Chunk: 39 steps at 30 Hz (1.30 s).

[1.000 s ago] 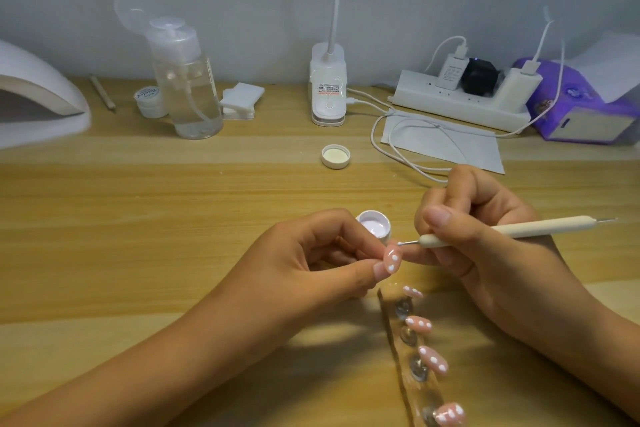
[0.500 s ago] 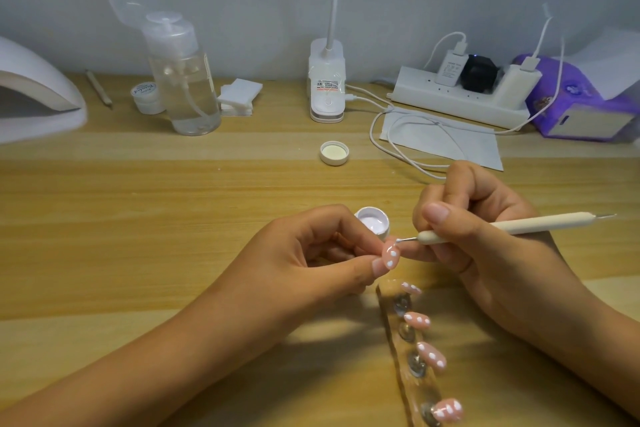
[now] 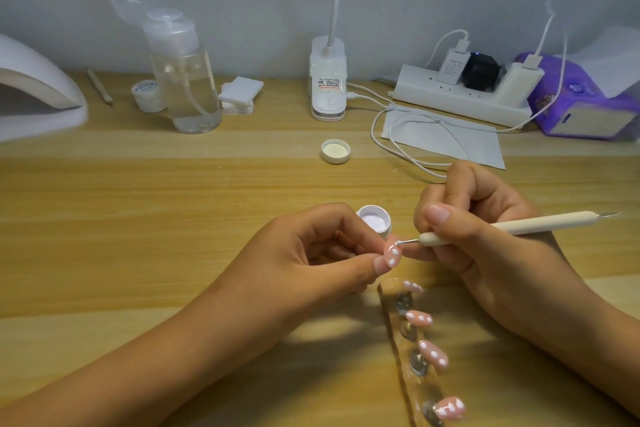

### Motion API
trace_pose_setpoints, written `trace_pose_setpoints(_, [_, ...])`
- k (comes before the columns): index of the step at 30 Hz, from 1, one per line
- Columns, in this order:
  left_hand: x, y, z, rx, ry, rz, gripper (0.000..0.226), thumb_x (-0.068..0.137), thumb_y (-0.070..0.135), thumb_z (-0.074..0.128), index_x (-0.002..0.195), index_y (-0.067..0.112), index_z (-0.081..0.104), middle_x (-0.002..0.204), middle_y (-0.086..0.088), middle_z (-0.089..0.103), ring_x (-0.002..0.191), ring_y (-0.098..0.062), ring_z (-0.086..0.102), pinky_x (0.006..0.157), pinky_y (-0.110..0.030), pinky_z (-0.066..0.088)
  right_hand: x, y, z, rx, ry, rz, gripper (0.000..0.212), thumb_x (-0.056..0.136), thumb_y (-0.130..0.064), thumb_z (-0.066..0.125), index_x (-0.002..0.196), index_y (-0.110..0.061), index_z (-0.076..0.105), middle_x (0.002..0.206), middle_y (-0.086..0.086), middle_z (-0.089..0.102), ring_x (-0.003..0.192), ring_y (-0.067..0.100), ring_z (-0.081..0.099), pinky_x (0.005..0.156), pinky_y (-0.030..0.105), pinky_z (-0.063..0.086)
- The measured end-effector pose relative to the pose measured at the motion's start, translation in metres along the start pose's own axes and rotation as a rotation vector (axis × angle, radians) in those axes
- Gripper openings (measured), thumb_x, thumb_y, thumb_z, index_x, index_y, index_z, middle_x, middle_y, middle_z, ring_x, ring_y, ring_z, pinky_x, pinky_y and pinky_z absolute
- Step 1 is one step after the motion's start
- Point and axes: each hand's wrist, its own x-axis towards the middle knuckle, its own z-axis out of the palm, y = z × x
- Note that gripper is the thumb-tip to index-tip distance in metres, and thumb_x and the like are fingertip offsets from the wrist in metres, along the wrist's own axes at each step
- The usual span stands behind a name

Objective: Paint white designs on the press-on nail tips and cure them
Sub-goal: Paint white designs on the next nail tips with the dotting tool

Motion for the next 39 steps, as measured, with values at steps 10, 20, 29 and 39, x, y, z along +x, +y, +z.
trace_pose_setpoints(10, [0.0003,-0.0008,-0.0002,0.015,0.001,0.008,0.004,0.073,0.02,0.074,0.076,0.019,0.072,0.067,0.007,0.067,0.064,-0.005,0.058,0.063,-0.016,0.048,0.0006,0.0006,-0.0002,0.012,0.007,-0.004,0.018,0.074,-0.014,0.066,0.062,-0.02,0.053,0.061,-0.002,0.054,0.053,0.004,0.051,0.061,0.025,0.057])
trace_pose_setpoints(20, [0.0,-0.0019,-0.0004,0.012,0.004,0.005,0.005,0.073,0.021,0.075,0.076,0.018,0.072,0.068,0.007,0.067,0.064,-0.005,0.058,0.064,-0.016,0.049,-0.0001,-0.0004,0.0008,0.012,0.019,0.012,0.018,0.072,-0.015,0.068,0.061,-0.018,0.054,0.061,0.0,0.055,0.055,0.005,0.054,0.06,0.024,0.056])
trace_pose_setpoints(29, [-0.0004,-0.0017,-0.0007,0.016,-0.004,0.01,0.005,0.073,0.021,0.075,0.077,0.02,0.073,0.068,0.007,0.067,0.065,-0.005,0.057,0.064,-0.016,0.048,-0.0001,0.0001,-0.0004,-0.004,-0.003,0.005,0.018,0.074,-0.015,0.066,0.062,-0.02,0.054,0.06,-0.002,0.053,0.055,0.004,0.052,0.061,0.024,0.056])
trace_pose_setpoints(39, [-0.0002,-0.0023,-0.0016,0.026,-0.003,0.015,0.006,0.074,0.023,0.077,0.078,0.021,0.073,0.069,0.008,0.068,0.066,-0.004,0.058,0.064,-0.016,0.048,0.0,-0.0004,0.0015,0.015,0.022,0.019,0.018,0.072,-0.015,0.067,0.061,-0.02,0.053,0.06,-0.001,0.053,0.053,0.005,0.05,0.061,0.024,0.056])
